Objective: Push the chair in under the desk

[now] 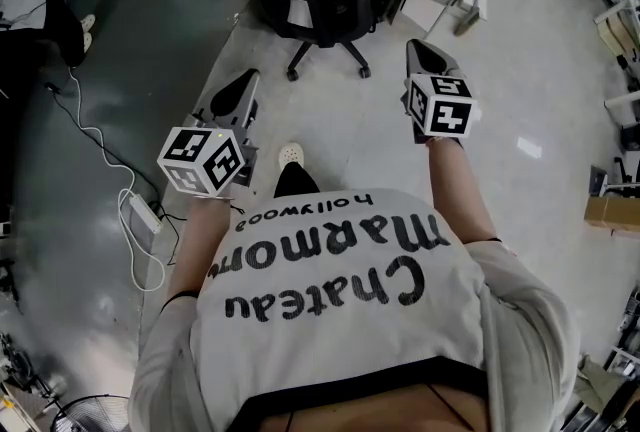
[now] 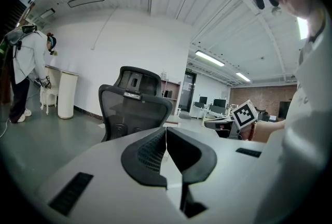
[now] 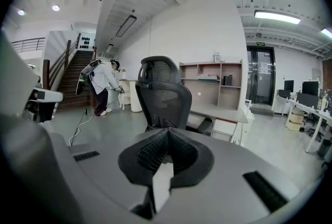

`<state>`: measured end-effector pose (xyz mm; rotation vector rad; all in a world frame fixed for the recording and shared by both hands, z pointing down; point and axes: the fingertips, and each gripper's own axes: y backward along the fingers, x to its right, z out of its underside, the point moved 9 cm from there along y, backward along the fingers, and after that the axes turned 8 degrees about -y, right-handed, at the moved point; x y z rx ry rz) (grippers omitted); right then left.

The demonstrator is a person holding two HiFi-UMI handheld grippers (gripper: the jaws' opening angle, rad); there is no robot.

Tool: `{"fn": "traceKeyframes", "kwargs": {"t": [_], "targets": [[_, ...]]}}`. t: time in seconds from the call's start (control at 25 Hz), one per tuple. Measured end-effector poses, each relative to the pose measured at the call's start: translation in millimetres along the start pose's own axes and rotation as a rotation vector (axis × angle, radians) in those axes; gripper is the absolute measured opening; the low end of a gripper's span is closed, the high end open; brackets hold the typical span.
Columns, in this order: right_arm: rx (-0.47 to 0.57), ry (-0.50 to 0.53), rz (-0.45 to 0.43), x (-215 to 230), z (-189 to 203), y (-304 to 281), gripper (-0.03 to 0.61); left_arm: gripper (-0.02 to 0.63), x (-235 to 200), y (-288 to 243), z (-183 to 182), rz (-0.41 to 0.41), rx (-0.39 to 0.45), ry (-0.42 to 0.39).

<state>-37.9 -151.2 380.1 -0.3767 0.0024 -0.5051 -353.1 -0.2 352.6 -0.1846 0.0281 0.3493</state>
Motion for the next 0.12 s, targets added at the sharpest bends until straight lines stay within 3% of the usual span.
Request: {"fn": "traceKeyframes", "kwargs": {"t": [0.12], "targets": [[0.001,-0.005,0.001,-2.0,-3.5,-4.2,0.006,0.018,-6.8,0.4,-1.1,-0.005,0.003,0.003]]}}
